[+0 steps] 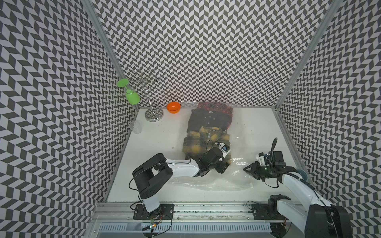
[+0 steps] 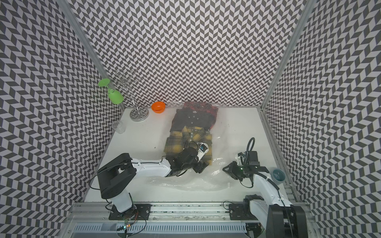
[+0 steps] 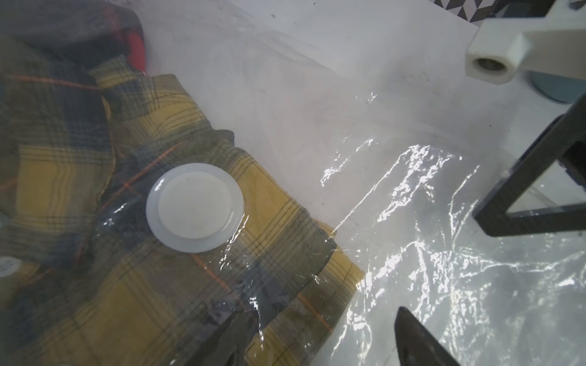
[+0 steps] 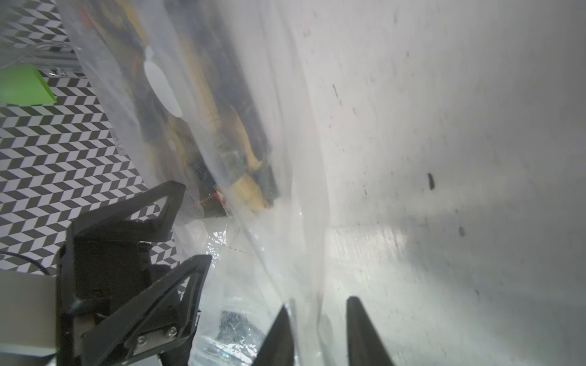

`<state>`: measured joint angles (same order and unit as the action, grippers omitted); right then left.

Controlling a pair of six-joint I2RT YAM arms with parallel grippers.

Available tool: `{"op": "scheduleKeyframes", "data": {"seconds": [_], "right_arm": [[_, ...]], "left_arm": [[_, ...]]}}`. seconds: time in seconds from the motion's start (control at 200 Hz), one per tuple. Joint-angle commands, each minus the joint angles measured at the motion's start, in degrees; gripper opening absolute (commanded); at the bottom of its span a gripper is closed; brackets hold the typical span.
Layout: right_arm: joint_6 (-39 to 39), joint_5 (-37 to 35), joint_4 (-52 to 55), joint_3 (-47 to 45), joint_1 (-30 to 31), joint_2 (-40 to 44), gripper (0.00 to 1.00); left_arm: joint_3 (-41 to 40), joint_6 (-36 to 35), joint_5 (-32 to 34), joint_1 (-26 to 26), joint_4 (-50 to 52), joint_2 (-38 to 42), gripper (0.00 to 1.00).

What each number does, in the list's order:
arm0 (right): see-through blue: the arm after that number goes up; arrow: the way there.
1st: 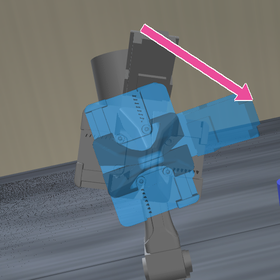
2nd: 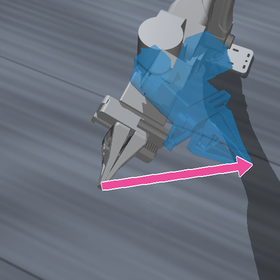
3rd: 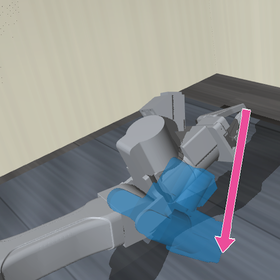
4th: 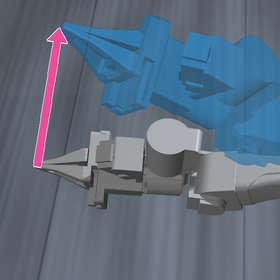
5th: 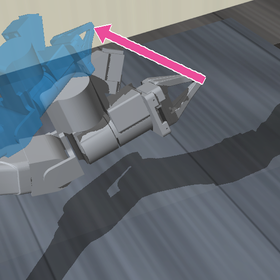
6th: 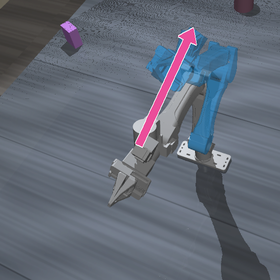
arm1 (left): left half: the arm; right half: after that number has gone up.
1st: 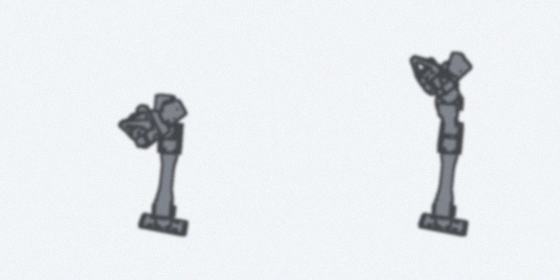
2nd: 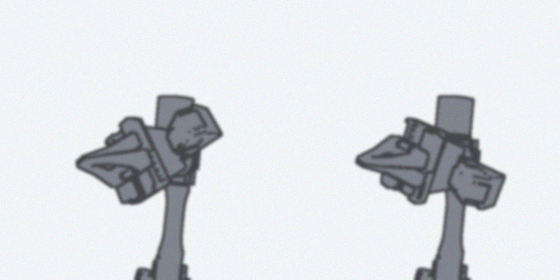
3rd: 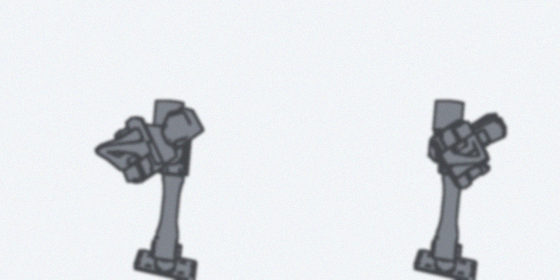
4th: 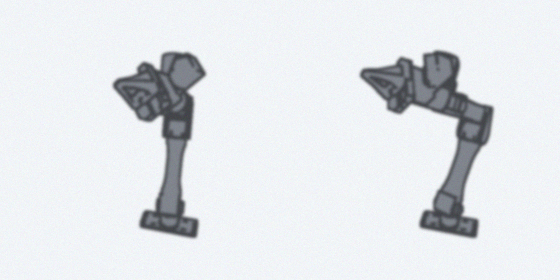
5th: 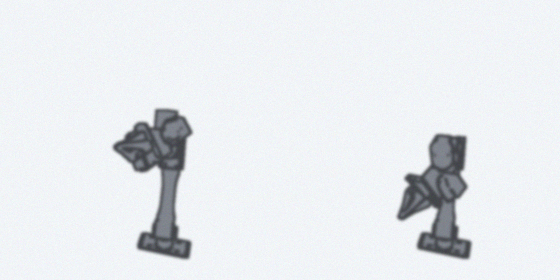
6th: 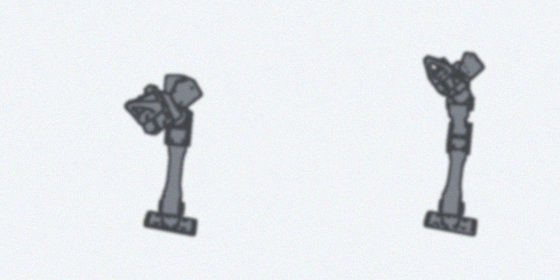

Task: Place the folded shirt into the vacuum bag
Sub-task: Close the vacuum bag at the center of the board.

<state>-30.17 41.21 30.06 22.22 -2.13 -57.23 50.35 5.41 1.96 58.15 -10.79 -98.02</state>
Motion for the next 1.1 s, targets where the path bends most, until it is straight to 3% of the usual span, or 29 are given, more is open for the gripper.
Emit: {"op": "scheduleKeyframes", "data": {"seconds": [0.0,0.095,0.25,0.426,0.656,0.696,0.781,0.841,1.092], "right_arm": [[-2.3,3.8,-0.8,4.0,-0.1,3.1,0.14],[-4.1,6.5,-1.2,6.5,-0.1,2.7,0.00],[-6.7,13.8,-3.1,9.8,-0.2,-1.0,0.00],[-11.0,16.2,-3.9,16.7,-0.6,-0.9,0.00],[-12.3,18.2,-4.2,22.5,-0.9,-3.2,0.00],[-12.8,18.4,-4.5,23.2,-1.0,-3.3,0.00],[-13.2,18.3,-4.2,24.3,-0.9,-3.4,0.00],[-13.8,18.5,-4.5,24.0,-0.9,-3.5,0.00],[-21.6,20.1,-12.0,21.2,-0.9,-1.9,0.00]], "left_arm": [[-2.3,-7.6,1.3,1.5,-3.8,6.4,0.74],[-5.8,-14.9,-1.3,3.7,-8.6,12.0,0.75],[-3.2,-22.5,-5.7,6.5,-3.1,13.4,0.78],[0.1,-23.3,-8.4,6.0,1.9,12.2,0.81],[3.8,-17.5,-17.6,6.1,6.4,12.4,0.82],[3.7,-17.7,-16.5,6.8,6.7,12.3,0.82],[3.9,-20.1,-4.8,9.4,7.6,11.1,0.81],[5.0,-21.4,-0.6,10.7,9.3,10.2,0.81],[7.7,-17.8,5.8,11.3,12.9,12.7,0.85]]}}
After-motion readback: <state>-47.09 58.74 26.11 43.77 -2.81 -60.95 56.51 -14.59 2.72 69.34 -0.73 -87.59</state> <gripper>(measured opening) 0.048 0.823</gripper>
